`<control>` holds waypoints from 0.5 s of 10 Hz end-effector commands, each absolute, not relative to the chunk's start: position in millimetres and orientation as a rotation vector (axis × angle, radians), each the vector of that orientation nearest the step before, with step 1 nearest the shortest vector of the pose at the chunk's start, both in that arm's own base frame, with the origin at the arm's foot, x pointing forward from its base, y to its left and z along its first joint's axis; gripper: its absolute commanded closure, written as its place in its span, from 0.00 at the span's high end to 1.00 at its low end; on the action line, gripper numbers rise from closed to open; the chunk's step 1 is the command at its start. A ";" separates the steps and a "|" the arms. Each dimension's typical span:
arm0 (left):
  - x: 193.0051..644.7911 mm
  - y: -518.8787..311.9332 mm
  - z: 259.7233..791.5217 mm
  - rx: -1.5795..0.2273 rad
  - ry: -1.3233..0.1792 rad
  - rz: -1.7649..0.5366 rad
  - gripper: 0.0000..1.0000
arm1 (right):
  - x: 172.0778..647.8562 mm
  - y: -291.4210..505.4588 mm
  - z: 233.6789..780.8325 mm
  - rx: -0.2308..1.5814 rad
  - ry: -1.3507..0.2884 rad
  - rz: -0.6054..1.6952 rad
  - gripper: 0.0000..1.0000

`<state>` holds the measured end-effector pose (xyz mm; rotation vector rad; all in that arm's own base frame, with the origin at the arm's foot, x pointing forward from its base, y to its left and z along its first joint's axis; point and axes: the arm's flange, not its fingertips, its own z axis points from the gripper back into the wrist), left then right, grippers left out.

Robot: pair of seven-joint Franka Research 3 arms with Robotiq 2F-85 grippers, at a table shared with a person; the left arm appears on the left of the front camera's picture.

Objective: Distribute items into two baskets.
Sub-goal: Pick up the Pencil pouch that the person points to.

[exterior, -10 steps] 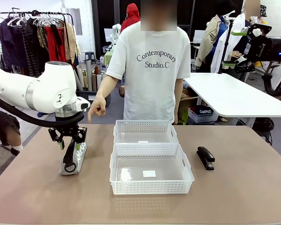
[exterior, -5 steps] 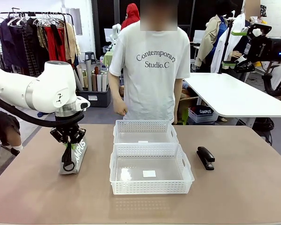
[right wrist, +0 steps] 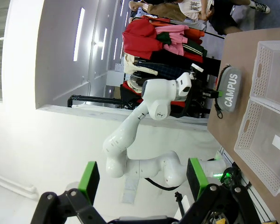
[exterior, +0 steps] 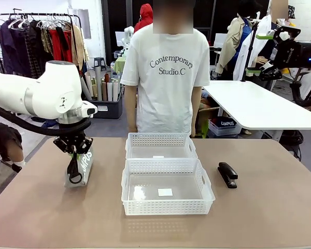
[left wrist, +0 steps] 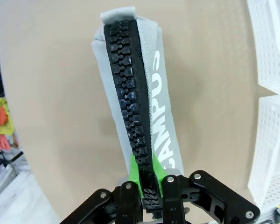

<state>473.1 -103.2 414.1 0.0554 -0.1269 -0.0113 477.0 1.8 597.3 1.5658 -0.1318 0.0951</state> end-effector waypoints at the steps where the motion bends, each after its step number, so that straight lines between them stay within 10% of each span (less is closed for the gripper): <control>1: 470.2 -99.2 453.7 0.051 -0.141 0.009 0.00 | 476.8 1.9 598.9 1.567 -0.136 0.098 1.00; 5: 473.2 -99.0 545.2 0.059 -0.191 -0.022 0.00 | 476.8 1.9 598.9 1.567 -0.136 0.098 1.00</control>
